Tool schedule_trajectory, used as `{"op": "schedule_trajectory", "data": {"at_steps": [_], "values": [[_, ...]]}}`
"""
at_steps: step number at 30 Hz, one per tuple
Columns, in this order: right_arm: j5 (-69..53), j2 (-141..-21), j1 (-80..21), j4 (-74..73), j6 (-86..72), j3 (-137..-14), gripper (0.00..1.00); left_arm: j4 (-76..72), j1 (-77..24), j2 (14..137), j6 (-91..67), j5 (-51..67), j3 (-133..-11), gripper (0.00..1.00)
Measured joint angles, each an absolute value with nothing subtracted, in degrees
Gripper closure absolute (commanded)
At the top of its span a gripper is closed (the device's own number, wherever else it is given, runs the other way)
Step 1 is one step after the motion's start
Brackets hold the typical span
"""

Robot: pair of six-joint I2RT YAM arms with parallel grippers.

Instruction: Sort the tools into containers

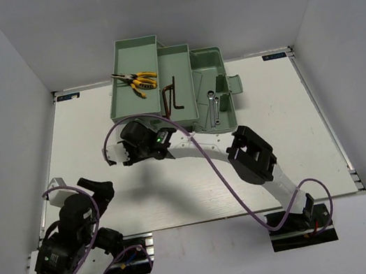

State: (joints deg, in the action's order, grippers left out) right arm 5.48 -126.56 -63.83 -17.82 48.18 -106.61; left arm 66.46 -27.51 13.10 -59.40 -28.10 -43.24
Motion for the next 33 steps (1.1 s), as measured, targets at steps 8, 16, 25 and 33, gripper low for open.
{"op": "schedule_trajectory", "data": {"at_steps": [8, 16, 25, 33], "values": [[8.3, -124.9, -64.4, -17.4, 48.9, -106.6, 0.56, 66.5, -27.5, 12.5, -59.4, -28.1, -43.2, 0.14], [11.3, -124.7, -64.1, -15.0, 51.2, -105.9, 0.50, 66.5, -27.5, 12.4, -59.4, -28.1, -43.2, 0.14], [9.2, -129.9, -62.0, -16.1, 50.0, -109.6, 0.50, 66.4, -27.5, 12.4, -59.4, -28.1, -43.2, 0.14], [5.3, -131.4, -60.8, -19.2, 44.0, -111.3, 1.00, 66.4, -27.5, 12.3, -59.4, -28.1, -43.2, 0.14]]}}
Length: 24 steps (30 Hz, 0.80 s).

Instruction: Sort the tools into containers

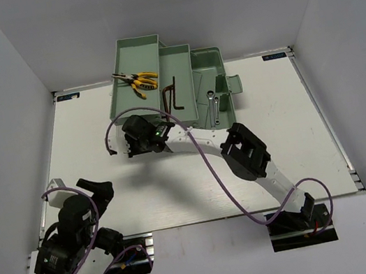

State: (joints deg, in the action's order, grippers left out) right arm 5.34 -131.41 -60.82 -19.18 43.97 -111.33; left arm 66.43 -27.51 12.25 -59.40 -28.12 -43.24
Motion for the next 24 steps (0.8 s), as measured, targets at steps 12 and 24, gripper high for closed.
{"op": "schedule_trajectory", "data": {"at_steps": [12, 24], "values": [[-0.1, -129.7, -60.4, -27.5, 39.2, -112.7, 1.00, 57.8, -27.5, 12.9, -63.0, -24.1, -35.2, 0.21], [-2.4, -123.9, -60.2, -35.6, 37.6, -112.6, 1.00, 33.6, -27.5, 28.4, -72.7, -17.6, -19.1, 0.22]]}}
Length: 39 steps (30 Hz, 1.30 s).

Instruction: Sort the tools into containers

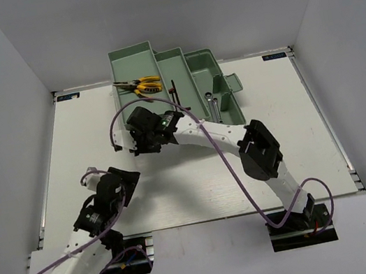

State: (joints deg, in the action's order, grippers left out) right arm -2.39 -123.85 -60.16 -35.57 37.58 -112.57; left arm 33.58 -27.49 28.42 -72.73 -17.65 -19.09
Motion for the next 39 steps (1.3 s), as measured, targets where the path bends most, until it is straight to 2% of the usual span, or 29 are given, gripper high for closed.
{"op": "schedule_trajectory", "data": {"at_steps": [3, 6, 9, 10, 12, 14, 16, 19, 21, 24, 30, 32, 36, 39], "values": [[-3.5, -122.7, -59.9, -36.9, 37.2, -112.6, 1.00, 28.8, -27.4, 30.7, -74.5, -17.7, -18.0, 0.22], [-4.1, -121.7, -59.7, -37.7, 36.4, -112.6, 1.00, 24.0, -27.1, 33.7, -76.2, -17.7, -15.5, 0.27], [-4.5, -120.7, -59.5, -37.9, 35.9, -112.6, 1.00, 18.7, -26.6, 37.6, -78.1, -17.3, -11.9, 0.41], [-4.6, -120.2, -59.4, -38.0, 35.7, -112.6, 1.00, 16.7, -26.3, 39.0, -78.9, -17.0, -10.5, 0.51], [-4.6, -119.6, -59.4, -38.0, 35.5, -112.6, 1.00, 12.8, -25.8, 41.5, -80.0, -16.6, -8.3, 0.64], [-4.7, -118.8, -59.3, -38.1, 35.0, -112.5, 1.00, 8.2, -25.2, 43.9, -80.9, -16.2, -7.1, 0.87], [-4.8, -117.8, -59.1, -37.8, 34.8, -111.7, 1.00, 3.9, -24.6, 47.0, -81.0, -16.0, -6.2, 0.95], [-5.0, -116.7, -58.9, -37.8, 34.5, -110.4, 1.00, -3.5, -23.2, 52.2, -79.9, -15.6, -6.1, 0.94], [-5.0, -116.3, -58.9, -37.6, 34.4, -109.8, 1.00, -7.9, -22.0, 56.4, -79.1, -15.3, -6.5, 0.84], [-5.0, -115.6, -58.9, -36.9, 34.2, -108.6, 1.00, -15.0, -19.7, 64.8, -77.5, -13.7, -8.7, 0.77], [-5.2, -112.8, -58.6, -36.0, 34.1, -104.9, 1.00, -30.3, -14.8, 83.4, -74.7, -5.9, -16.4, 0.72], [-5.4, -112.2, -58.5, -35.9, 34.0, -104.2, 1.00, -32.1, -13.7, 85.9, -73.8, -3.7, -18.5, 0.68], [-5.6, -111.4, -58.2, -35.5, 33.8, -103.3, 1.00, -33.2, -11.7, 87.0, -72.1, -0.7, -20.8, 0.52], [-6.0, -111.1, -58.1, -35.5, 33.5, -103.2, 1.00, -35.8, -10.1, 87.7, -71.7, 2.0, -20.9, 0.50]]}}
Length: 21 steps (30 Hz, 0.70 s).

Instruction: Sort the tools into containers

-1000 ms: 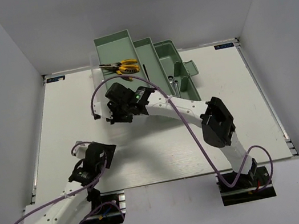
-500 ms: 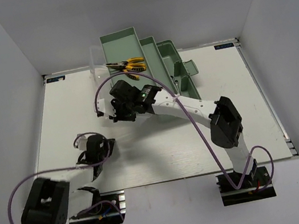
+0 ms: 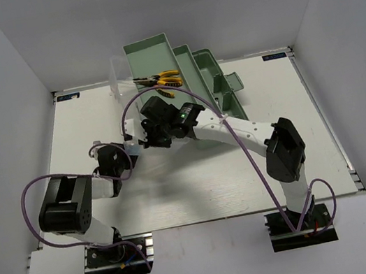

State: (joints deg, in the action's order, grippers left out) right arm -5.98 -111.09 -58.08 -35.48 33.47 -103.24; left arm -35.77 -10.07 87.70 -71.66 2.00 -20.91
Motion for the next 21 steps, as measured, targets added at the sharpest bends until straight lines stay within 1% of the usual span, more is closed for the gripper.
{"op": "schedule_trajectory", "data": {"at_steps": [1, 2, 3, 5, 7, 9, 10, 13, 15, 17, 18, 19, 21], "values": [[-6.1, -111.0, -58.1, -35.5, 33.4, -103.2, 1.00, -36.9, -9.5, 88.6, -71.5, 3.0, -21.2, 0.48], [-6.2, -111.0, -58.0, -35.5, 33.4, -103.2, 0.87, -38.0, -8.9, 90.0, -71.4, 4.3, -21.7, 0.48], [-6.2, -111.0, -58.0, -35.5, 33.4, -103.2, 0.67, -38.7, -8.4, 91.4, -71.4, 5.5, -22.5, 0.48], [-5.9, -110.9, -58.1, -35.7, 33.2, -103.2, 0.53, -39.8, -7.7, 94.5, -71.2, 7.4, -24.8, 0.46], [-5.8, -109.7, -58.4, -35.7, 33.3, -103.2, 0.43, -39.9, -7.3, 96.8, -71.0, 8.8, -26.5, 0.46], [-5.8, -107.9, -58.6, -36.1, 33.2, -103.5, 0.42, -39.8, -7.0, 98.3, -70.9, 10.0, -27.9, 0.46], [-5.8, -106.9, -58.8, -36.7, 33.3, -104.0, 0.34, -39.7, -6.9, 98.8, -70.9, 10.5, -28.6, 0.46], [-6.2, -104.1, -59.0, -39.4, 33.1, -106.5, 0.33, -39.2, -6.8, 99.4, -70.9, 11.4, -30.2, 0.46], [-6.5, -102.2, -59.0, -41.6, 33.2, -108.1, 0.34, -38.9, -6.8, 99.5, -70.9, 11.7, -31.2, 0.46], [-6.6, -100.4, -59.0, -44.3, 33.9, -109.7, 0.53, -38.8, -6.6, 99.6, -70.9, 12.0, -31.9, 0.46], [-6.5, -99.5, -59.0, -45.4, 34.3, -110.3, 0.66, -38.8, -6.5, 99.6, -70.9, 12.1, -32.2, 0.46], [-5.5, -98.3, -58.9, -46.7, 33.9, -111.0, 1.00, -38.5, -6.5, 99.6, -70.9, 12.2, -32.6, 0.46], [-2.1, -96.7, -58.8, -46.7, 34.0, -111.2, 1.00, -38.0, -6.4, 99.6, -70.8, 12.5, -33.2, 0.46]]}}
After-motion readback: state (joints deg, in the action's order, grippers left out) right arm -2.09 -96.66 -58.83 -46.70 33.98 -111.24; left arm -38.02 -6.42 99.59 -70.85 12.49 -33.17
